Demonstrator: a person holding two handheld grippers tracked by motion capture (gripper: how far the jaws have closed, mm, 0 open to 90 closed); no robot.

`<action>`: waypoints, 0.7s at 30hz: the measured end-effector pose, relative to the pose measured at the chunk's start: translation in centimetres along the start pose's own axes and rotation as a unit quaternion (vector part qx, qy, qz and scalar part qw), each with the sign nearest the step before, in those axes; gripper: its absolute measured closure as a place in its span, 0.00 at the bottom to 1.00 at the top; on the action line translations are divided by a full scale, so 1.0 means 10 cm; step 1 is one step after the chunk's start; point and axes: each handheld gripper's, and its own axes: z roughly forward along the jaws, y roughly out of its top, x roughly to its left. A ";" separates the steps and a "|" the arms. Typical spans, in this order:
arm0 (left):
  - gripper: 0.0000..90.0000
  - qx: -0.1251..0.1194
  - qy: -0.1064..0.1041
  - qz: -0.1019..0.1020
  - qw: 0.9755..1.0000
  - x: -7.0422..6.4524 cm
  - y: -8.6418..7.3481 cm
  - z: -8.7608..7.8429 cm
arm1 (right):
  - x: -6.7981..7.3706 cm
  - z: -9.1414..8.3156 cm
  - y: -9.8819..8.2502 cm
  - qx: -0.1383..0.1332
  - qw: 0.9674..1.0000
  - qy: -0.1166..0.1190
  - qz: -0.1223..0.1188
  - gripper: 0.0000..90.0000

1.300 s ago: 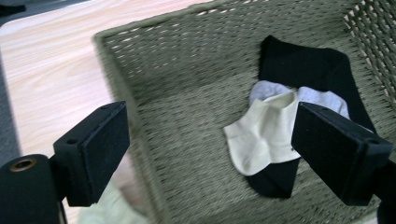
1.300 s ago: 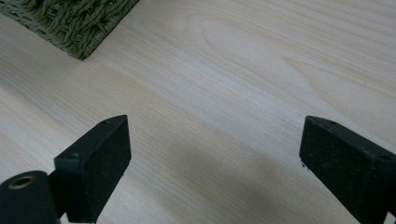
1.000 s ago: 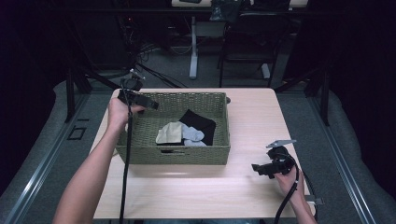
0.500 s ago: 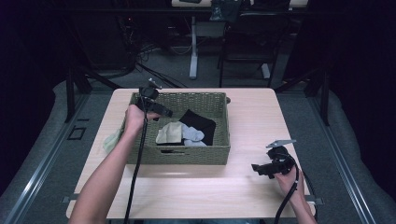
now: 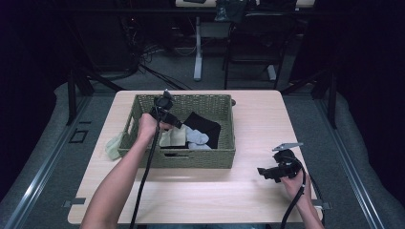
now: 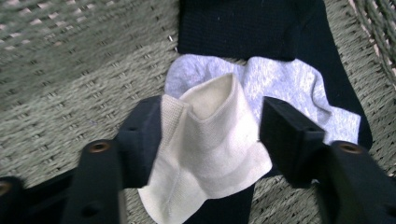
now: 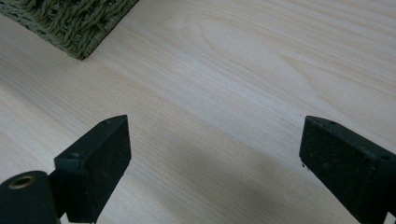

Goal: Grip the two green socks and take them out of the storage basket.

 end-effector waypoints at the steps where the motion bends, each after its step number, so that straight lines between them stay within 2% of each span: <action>1: 0.50 0.002 -0.001 -0.001 1.000 0.00 0.00 0.01 | 0.00 0.00 0.00 0.000 1.000 0.000 0.000 0.09; 2: 0.50 0.006 -0.004 -0.001 1.000 0.01 0.00 0.03 | 0.00 0.00 0.00 0.000 1.000 0.000 0.000 0.09; 4: 0.58 0.013 -0.005 0.002 1.000 0.01 -0.01 0.06 | 0.00 0.00 0.00 0.003 1.000 -0.001 -0.003 0.09; 6: 0.73 0.018 -0.005 0.005 1.000 0.00 -0.02 0.09 | 0.00 0.00 0.00 0.002 1.000 0.000 -0.003 0.09; 7: 0.73 0.022 -0.004 0.008 1.000 0.00 -0.02 0.11 | 0.00 0.00 0.00 0.002 1.000 0.000 -0.003 0.09; 8: 0.79 0.023 -0.002 0.009 1.000 -0.01 -0.03 0.12 | 0.00 0.00 0.00 0.002 1.000 0.000 -0.003 0.09; 9: 0.93 0.024 0.001 0.013 1.000 -0.03 -0.05 0.15 | 0.00 0.00 0.00 0.003 1.000 -0.001 -0.003 0.09; 10: 0.96 0.024 0.001 0.013 1.000 -0.03 -0.05 0.15 | 0.00 0.00 0.00 0.003 1.000 -0.001 -0.003 0.09; 15: 0.97 0.025 -0.002 0.023 0.999 -0.05 -0.06 0.07 | 0.00 0.00 0.00 0.000 1.000 -0.001 0.000 0.09; 17: 0.97 0.018 -0.006 0.030 0.999 -0.04 -0.05 -0.07 | 0.00 0.00 0.00 0.000 1.000 0.000 0.000 0.09; 18: 0.97 0.018 -0.006 0.030 0.999 -0.04 -0.05 -0.07 | 0.00 0.00 0.00 0.000 1.000 0.000 0.000 0.09; 19: 0.97 0.012 -0.005 0.034 0.999 -0.04 -0.04 -0.18 | 0.00 0.00 0.00 0.004 1.000 -0.001 -0.003 0.09; 20: 0.97 0.012 -0.005 0.034 0.999 -0.04 -0.04 -0.18 | 0.00 0.00 0.00 0.003 1.000 -0.001 -0.003 0.09; 21: 0.97 0.007 0.000 0.040 0.999 -0.05 -0.04 -0.28 | 0.00 0.01 0.00 0.002 1.000 -0.001 -0.004 0.09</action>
